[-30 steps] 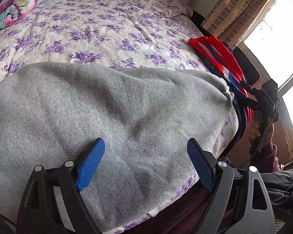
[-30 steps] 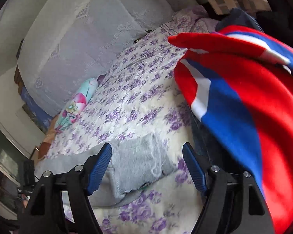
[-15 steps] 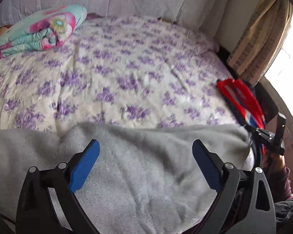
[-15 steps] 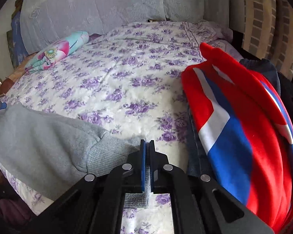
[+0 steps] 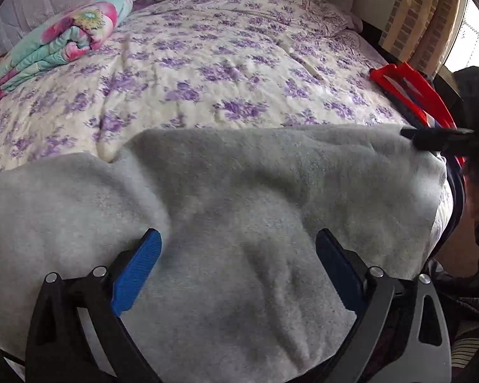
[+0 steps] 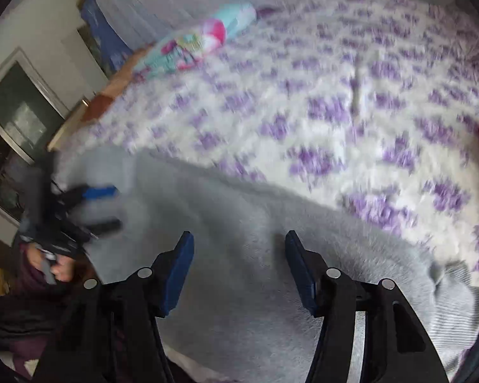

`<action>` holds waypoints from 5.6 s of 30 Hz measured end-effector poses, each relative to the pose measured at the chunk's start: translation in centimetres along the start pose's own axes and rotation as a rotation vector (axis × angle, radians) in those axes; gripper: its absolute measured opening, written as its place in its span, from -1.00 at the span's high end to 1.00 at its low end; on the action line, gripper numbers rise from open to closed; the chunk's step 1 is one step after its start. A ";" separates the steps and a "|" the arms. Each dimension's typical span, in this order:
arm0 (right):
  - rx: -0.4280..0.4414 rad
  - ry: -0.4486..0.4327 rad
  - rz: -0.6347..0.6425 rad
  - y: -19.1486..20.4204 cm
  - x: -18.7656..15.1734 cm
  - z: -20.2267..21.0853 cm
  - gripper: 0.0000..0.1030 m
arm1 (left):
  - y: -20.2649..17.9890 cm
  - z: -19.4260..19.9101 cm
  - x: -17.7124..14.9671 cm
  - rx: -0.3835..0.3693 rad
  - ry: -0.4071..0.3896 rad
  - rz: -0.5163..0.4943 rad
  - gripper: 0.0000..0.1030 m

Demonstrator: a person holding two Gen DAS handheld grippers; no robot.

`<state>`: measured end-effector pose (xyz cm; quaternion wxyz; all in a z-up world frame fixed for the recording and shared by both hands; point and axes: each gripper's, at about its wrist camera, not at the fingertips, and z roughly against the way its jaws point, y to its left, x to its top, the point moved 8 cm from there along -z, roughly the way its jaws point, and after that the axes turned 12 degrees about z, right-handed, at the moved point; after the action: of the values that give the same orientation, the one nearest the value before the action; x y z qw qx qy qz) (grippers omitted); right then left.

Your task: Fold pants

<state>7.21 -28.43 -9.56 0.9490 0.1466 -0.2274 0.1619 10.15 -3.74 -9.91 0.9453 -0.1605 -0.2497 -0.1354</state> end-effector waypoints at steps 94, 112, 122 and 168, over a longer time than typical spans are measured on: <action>-0.392 -0.373 -0.384 -9.5 -11.7 10.1 -0.39 | 17.3 4.4 -2.7 0.263 -0.167 0.373 -0.92; -0.105 -0.570 -0.490 -9.6 -11.9 7.4 0.11 | 5.9 9.0 -1.7 -0.007 -0.243 0.253 -0.90; -0.679 -0.521 0.010 0.0 -5.2 12.2 0.44 | -8.6 -3.3 -4.5 -0.096 0.021 -0.022 -0.90; -0.146 -0.200 0.641 14.1 -1.1 3.2 0.82 | -1.3 -0.1 -4.9 -0.063 -0.059 0.158 -0.90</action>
<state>-0.22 -17.09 -4.48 0.8309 0.0147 -0.3648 0.4198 5.69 -4.07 -12.20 0.9398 -0.2131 -0.2595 -0.0635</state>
